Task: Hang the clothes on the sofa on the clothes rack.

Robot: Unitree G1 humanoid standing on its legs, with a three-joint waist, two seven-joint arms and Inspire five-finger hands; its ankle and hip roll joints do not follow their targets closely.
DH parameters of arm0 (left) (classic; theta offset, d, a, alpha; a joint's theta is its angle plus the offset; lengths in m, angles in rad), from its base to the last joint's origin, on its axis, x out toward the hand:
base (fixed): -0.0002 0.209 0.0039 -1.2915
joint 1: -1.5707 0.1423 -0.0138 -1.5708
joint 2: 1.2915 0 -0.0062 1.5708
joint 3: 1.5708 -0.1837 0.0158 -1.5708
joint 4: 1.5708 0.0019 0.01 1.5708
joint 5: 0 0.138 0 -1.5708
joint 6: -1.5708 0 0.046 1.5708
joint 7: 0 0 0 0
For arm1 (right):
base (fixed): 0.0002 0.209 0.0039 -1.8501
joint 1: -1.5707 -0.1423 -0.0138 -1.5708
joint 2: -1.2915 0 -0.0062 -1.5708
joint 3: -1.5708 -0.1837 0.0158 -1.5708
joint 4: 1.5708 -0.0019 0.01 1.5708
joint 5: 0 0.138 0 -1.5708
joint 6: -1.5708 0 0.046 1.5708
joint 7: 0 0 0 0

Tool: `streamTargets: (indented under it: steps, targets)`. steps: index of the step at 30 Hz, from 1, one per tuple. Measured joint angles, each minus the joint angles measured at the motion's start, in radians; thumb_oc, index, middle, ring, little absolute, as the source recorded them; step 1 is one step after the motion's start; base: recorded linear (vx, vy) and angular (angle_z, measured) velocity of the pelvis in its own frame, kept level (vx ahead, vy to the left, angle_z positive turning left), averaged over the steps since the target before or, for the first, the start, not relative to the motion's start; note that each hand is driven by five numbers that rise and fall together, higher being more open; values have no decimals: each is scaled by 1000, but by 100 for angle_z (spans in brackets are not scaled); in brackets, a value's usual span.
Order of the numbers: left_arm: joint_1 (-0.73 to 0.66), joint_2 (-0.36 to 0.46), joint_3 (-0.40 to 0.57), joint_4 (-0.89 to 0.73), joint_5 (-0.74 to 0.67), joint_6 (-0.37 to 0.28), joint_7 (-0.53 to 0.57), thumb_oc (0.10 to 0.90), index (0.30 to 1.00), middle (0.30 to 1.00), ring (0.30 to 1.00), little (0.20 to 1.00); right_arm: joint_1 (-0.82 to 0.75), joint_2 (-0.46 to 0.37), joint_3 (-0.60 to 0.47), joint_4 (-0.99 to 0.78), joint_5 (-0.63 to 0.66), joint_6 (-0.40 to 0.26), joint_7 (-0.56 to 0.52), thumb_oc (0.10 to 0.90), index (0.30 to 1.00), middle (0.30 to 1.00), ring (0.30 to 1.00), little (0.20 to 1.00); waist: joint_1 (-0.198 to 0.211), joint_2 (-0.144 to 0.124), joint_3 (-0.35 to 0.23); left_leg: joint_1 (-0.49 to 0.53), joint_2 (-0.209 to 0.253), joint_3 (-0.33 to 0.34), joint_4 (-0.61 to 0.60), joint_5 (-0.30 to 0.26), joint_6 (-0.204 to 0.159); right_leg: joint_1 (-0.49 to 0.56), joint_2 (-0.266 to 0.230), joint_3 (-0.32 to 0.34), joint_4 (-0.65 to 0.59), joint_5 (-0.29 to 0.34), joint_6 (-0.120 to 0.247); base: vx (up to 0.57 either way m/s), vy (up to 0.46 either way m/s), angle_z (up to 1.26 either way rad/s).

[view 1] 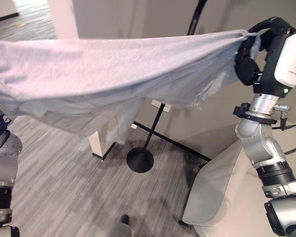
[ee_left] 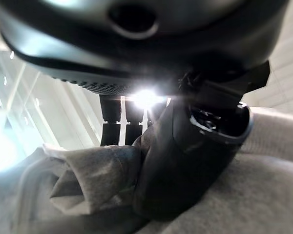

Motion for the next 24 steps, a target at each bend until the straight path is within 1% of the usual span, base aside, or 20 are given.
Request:
streamTargets:
  steps: [1,2,3,4,5,6,7,9,10,11,12,13,14,15,16,17,18,19,22,24]
  targets:
    - [12,-32,3,-58,11,-1,-5,400,300,300,300,300,47,0,-50,-46,-6,13,-6,400,300,300,300,300,-12,16,1,27,-7,6,-34,13,1,-33,23,-7,55,-34,6,55,3,-20]
    - [39,-67,3,-118,50,-17,-8,400,300,300,300,300,109,-3,-116,-92,-24,38,-33,400,300,300,300,300,-37,28,-1,63,-27,16,-63,14,1,-48,40,-10,19,-73,8,85,-116,-30]
    - [74,-137,6,-191,74,-33,-6,400,300,300,300,300,162,-4,-200,-149,-33,59,-65,400,300,300,300,300,-40,40,-9,74,-47,34,-88,14,1,-46,35,-37,-101,-80,7,126,-205,-26]
    - [82,-152,3,-205,79,-41,-9,400,300,300,300,300,169,-4,-229,-162,-35,68,-86,400,300,300,300,300,-47,42,-9,71,-56,31,-89,13,-1,-45,27,-48,-159,-76,1,110,-237,-17]
    - [83,-167,-3,-220,81,-45,-27,400,300,300,300,300,196,-5,-269,-196,-37,78,-88,400,300,300,300,300,-45,44,-12,63,-62,29,-89,4,-12,-43,27,-54,-214,-69,-8,80,-122,9]
    - [96,-182,-2,-251,81,-47,-44,400,300,300,300,300,245,-4,-321,-239,-46,79,-93,400,300,300,300,300,-45,46,-16,55,-63,17,-89,0,-12,-20,39,-52,-314,-64,-17,155,-123,31]
    - [123,-187,10,-258,100,-68,-48,400,300,300,300,300,303,-5,-381,-279,-69,90,-125,400,300,300,300,300,-46,45,-18,52,-66,1,-89,6,-1,23,62,-21,-437,-39,-39,208,-111,33]
    - [147,-187,33,-257,109,-67,-60,400,300,300,300,300,298,-6,-385,-281,-73,96,-126,400,300,300,300,300,-43,39,-28,70,-67,-5,-104,0,-8,60,72,-19,-464,-22,-49,212,-151,20]
    - [155,-187,48,-261,109,-69,-70,400,300,300,300,300,299,-10,-385,-281,-78,95,-124,400,300,300,300,300,-41,32,-44,73,-67,-9,-113,0,-8,82,81,-19,-489,-15,-57,118,-156,11]
    - [159,-186,62,-260,108,-71,-69,400,300,300,300,300,297,-23,-374,-273,-79,90,-125,400,300,300,300,300,-32,22,-68,74,-67,-14,-121,4,-3,103,94,-25,-528,-8,-66,62,-116,12]
    - [159,-182,84,-259,108,-71,-69,400,300,300,300,300,287,-52,-345,-248,-79,82,-124,400,300,300,300,300,-29,7,-89,74,-64,-19,-122,4,-3,135,111,-26,-578,3,-78,55,-137,11]
    - [158,-174,103,-256,107,-71,-65,400,300,300,300,300,269,-80,-314,-218,-79,71,-123,400,300,300,300,300,-26,-6,-102,73,-60,-23,-122,1,-7,154,124,-25,-607,19,-78,50,-139,9]
    - [153,-165,119,-252,104,-70,-61,400,300,300,300,300,250,-108,-282,-187,-79,57,-122,400,300,300,300,300,-17,-19,-111,70,-56,-25,-120,-3,-14,165,132,-25,-621,52,-87,68,-177,4]
    - [144,-153,119,-237,98,-69,-53,400,300,300,300,300,235,-121,-261,-159,-79,44,-122,400,300,300,300,300,-11,-31,-119,69,-53,-26,-120,-4,-20,169,136,-28,-625,55,-85,58,-132,4]
    - [130,-139,117,-215,85,-69,-43,400,300,300,300,300,207,-135,-228,-121,-77,33,-124,400,300,300,300,300,-8,-34,-122,67,-41,-32,-113,-8,-30,175,148,-26,-634,48,-79,66,-114,18]
    - [100,-120,105,-180,64,-65,-42,400,300,300,300,300,172,-157,-177,-62,-73,21,-123,400,300,300,300,300,-14,-32,-127,51,-24,-49,-96,-15,-49,180,167,-28,-633,48,-79,92,-135,38]
    - [48,-52,69,-119,37,-63,-45,400,300,300,300,300,127,-197,-109,10,-60,0,-112,400,300,300,300,300,-16,-32,-130,25,8,-68,-85,-16,-75,170,197,-25,-626,46,-81,100,-137,37]
    - [15,-5,47,-77,27,-62,-48,400,300,300,300,300,92,-200,-73,51,-57,-8,-101,400,300,300,300,300,-15,-31,-130,16,29,-73,-85,-12,-90,162,217,-24,-626,45,-83,75,-118,23]
    - [-90,86,-24,35,7,-58,-56,400,300,300,300,300,-4,-201,39,160,-32,-32,-87,400,300,300,300,300,-18,-31,-131,3,58,-76,-85,-6,-115,150,246,-5,-626,30,-107,36,-59,-1]
    - [-148,105,-57,36,-10,-44,-75,400,300,300,300,300,-24,-201,66,161,-20,-42,-69,400,300,300,300,300,-24,-28,-132,-26,71,-75,-83,2,-132,123,259,2,-626,12,-134,72,-78,-6]
